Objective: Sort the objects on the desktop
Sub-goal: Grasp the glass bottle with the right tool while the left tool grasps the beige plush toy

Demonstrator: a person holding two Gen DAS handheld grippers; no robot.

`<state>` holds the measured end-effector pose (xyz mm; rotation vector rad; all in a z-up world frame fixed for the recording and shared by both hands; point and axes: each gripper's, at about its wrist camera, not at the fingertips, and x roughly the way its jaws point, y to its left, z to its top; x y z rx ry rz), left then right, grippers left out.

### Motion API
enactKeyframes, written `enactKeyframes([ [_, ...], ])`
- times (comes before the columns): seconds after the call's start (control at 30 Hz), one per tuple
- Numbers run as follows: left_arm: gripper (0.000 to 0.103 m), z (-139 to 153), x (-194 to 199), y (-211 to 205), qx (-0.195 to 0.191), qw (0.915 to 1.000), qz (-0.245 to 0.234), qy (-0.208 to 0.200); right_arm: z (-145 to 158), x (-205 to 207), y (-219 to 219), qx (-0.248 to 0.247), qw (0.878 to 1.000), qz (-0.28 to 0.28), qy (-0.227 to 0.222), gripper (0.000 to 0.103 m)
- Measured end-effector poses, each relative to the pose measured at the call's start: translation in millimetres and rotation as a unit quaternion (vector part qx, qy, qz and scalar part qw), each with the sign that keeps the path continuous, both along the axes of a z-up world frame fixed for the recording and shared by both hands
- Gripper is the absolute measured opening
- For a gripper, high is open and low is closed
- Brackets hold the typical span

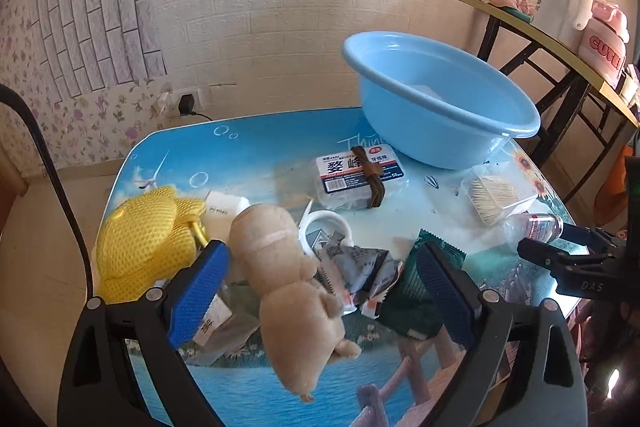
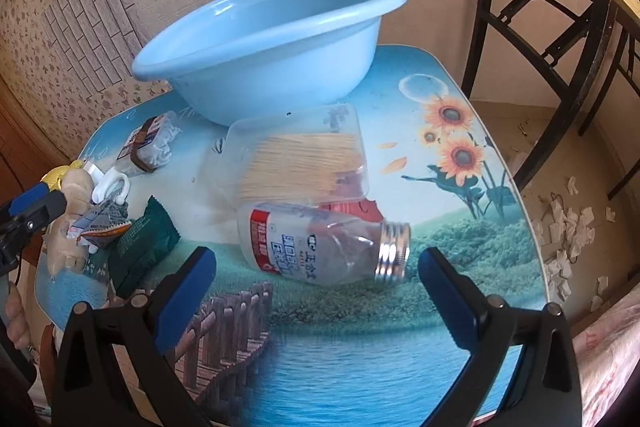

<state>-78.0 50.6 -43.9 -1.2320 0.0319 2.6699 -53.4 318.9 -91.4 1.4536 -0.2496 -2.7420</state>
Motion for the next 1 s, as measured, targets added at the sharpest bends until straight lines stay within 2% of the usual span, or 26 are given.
enactKeyframes([
  [0.13,0.095,2.2,10.3,-14.3,0.003,0.9999,0.015,0.008,-3.8,-8.3,-3.3,0.027,1.0,-0.011,0.006,0.103],
  [0.2,0.095,2.5,14.6,-23.8,0.011,0.9997,0.02,0.009,-0.9,-6.3,1.3,0.03,0.999,-0.014,0.017,0.088],
  [0.5,0.095,-10.8,30.4,-32.7,0.052,0.9984,0.019,-0.011,8.8,15.9,12.6,0.028,0.999,-0.025,0.018,0.088],
  [0.7,0.095,-19.8,46.0,-25.3,0.057,0.9982,-0.001,-0.018,13.0,27.2,3.4,0.031,0.999,-0.007,0.023,0.088],
  [0.83,0.094,-28.7,37.9,-18.6,0.041,0.999,-0.005,-0.014,13.7,31.6,0.1,0.032,0.999,-0.002,0.023,0.088],
  [0.9,0.083,-32.2,29.7,-19.3,0.043,0.9989,0.0,-0.016,16.3,34.3,-0.7,0.032,0.999,-0.001,0.027,0.088],
  [0.97,0.049,-35.2,22.9,-22.6,0.04,0.9989,0.009,-0.021,19.9,37.2,-1.1,0.031,0.999,0.0,0.032,0.088],
  [1.0,0.048,-35.3,21.4,-24.5,0.045,0.9987,0.004,-0.022,21.5,38.8,-1.8,0.031,0.999,0.001,0.034,0.088],
])
